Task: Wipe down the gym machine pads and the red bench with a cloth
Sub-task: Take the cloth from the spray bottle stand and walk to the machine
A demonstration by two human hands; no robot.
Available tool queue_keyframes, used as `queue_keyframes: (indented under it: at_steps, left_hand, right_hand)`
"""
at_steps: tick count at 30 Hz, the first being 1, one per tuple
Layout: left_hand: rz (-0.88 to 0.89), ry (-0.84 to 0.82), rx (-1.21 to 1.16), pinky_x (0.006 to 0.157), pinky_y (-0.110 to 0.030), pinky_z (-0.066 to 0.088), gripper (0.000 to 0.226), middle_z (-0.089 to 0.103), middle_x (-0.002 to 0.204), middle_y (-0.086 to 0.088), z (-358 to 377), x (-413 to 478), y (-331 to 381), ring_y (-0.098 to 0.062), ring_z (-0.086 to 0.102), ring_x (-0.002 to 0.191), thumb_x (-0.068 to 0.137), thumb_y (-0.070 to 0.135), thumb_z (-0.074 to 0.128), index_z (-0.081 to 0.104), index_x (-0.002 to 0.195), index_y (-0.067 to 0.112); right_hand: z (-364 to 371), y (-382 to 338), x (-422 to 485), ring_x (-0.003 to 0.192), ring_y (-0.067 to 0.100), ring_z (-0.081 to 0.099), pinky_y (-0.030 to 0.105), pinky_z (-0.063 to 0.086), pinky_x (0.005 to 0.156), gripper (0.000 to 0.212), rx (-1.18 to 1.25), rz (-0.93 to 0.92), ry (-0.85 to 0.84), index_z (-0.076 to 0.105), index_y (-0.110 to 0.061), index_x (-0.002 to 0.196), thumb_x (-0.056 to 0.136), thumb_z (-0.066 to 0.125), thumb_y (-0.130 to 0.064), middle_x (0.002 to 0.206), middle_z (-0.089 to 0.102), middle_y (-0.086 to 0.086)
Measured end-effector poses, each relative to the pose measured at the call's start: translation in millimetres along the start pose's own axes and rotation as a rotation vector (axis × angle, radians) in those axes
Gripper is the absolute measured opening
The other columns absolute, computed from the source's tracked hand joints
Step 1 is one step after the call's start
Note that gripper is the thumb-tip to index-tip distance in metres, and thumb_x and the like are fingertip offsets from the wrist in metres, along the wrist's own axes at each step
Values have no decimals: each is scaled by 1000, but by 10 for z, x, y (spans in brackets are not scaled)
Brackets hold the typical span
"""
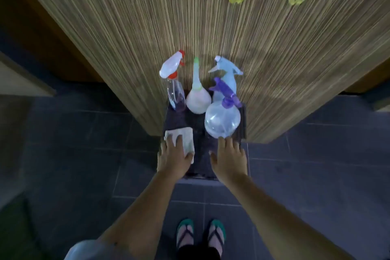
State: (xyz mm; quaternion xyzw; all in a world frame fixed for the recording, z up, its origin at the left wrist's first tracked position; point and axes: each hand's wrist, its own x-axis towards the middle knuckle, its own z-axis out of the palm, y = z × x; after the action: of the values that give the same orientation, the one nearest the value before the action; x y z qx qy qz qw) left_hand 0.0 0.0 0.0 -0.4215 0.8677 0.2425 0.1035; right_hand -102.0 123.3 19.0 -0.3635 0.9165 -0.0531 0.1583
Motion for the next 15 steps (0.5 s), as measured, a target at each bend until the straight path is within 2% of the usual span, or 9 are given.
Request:
queue_keyframes:
  at_steps: [7, 10, 15]
  left_hand:
    - [-84, 99, -11, 115, -53, 16, 83, 1, 157, -20, 418, 470, -67, -41, 4, 144, 87, 56, 53, 12, 150, 21]
    - [-79, 71, -15, 115, -54, 12, 86, -6, 156, -23, 497, 596, -63, -44, -1, 143, 85, 60, 53, 8, 151, 25]
    - [-59, 161, 140, 109, -50, 24, 84, 10, 150, -26, 597, 542, -55, -44, 20, 133, 83, 61, 55, 16, 148, 25]
  right_hand:
    - [523, 16, 227, 107, 35, 53, 45, 44, 84, 48, 18, 27, 92, 47, -5, 126, 91, 54, -37, 117, 56, 14]
    - [617, 2, 260, 105, 34, 54, 45, 45, 84, 46, 24, 22, 149, 49, -5, 124, 90, 56, -36, 116, 57, 13]
    - [748, -22, 222, 103, 34, 56, 46, 47, 82, 45, 41, 36, 178, 51, -5, 122, 88, 58, -34, 115, 59, 13]
